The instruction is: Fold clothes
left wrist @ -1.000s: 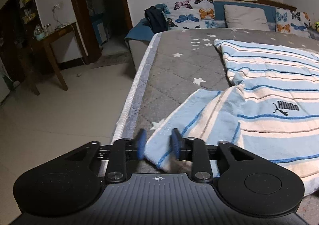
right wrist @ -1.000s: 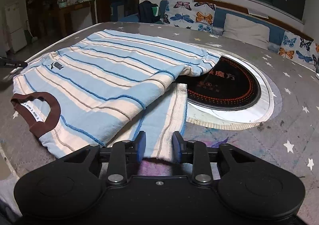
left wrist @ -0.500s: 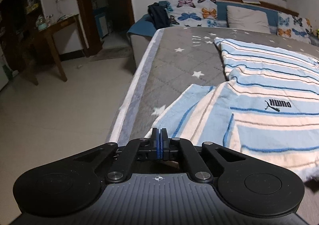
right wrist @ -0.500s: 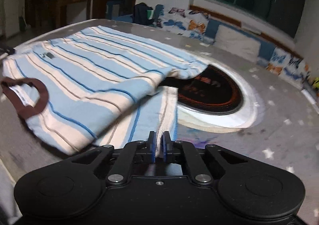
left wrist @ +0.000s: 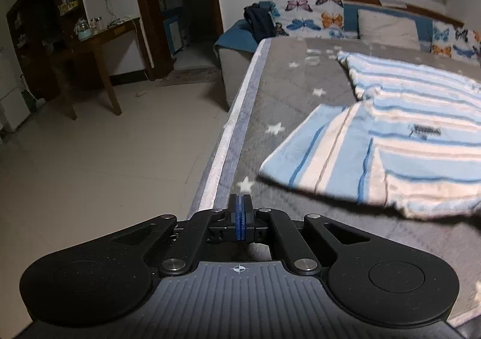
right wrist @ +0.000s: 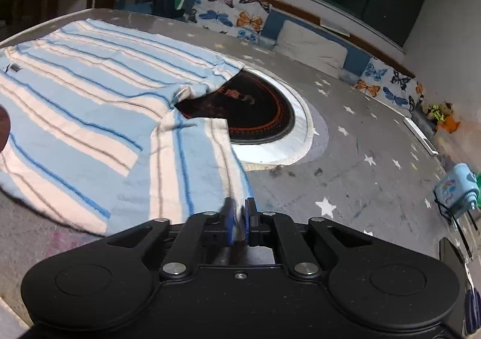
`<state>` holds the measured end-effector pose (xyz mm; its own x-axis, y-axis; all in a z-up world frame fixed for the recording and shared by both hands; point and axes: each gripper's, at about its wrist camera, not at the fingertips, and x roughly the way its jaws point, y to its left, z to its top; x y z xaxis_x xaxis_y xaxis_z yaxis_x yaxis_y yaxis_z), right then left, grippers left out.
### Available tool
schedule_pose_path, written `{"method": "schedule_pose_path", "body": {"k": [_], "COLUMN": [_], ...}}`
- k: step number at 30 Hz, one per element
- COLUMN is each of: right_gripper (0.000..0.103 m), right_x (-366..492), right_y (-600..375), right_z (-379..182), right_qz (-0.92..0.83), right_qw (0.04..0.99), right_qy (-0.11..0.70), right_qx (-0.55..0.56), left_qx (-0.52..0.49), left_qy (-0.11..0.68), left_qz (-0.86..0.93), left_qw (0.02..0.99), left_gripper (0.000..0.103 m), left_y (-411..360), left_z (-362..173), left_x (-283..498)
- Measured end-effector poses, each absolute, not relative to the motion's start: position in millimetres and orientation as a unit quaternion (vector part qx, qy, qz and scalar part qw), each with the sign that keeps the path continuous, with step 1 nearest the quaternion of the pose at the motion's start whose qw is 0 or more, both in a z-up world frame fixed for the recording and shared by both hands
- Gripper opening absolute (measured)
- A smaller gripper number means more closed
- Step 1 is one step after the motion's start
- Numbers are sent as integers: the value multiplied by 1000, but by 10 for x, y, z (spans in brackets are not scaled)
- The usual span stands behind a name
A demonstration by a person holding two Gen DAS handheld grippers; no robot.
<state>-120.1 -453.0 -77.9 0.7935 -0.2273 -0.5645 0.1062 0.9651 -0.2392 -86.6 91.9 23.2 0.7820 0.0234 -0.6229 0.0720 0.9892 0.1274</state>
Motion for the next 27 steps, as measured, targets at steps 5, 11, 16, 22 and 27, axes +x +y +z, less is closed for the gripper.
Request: {"method": "schedule_pose_path", "body": {"k": [5,11,16,22,27], "right_gripper": [28,40,42,49,50], "right_x": [-1111,-812,-643,-573,-613], "right_y": [-4515,-4386,-4329,-4390,-4450], "right_z": [-665,-738,-810,-860,-862], "right_qz": [-71,-37,-35,-42,-55], "right_qw": [953,954,954,953,953], "right_qy": [283,287,292,296,296], "right_qx": [-79,-75,-65,-46,-43], "left_qx": [76,113,114,98,105], "left_qy": [317,301,307,321,325], "left_qz": [-36,-52,-65,-90,-105], "left_qw": [945,946,942,938,934], "left_gripper": [9,35,37,37,33], "left_y": [729,465,344,177,29], "left_z": [325,286,218,174,101], "left_x": [-705,-486,-252,101,268]}}
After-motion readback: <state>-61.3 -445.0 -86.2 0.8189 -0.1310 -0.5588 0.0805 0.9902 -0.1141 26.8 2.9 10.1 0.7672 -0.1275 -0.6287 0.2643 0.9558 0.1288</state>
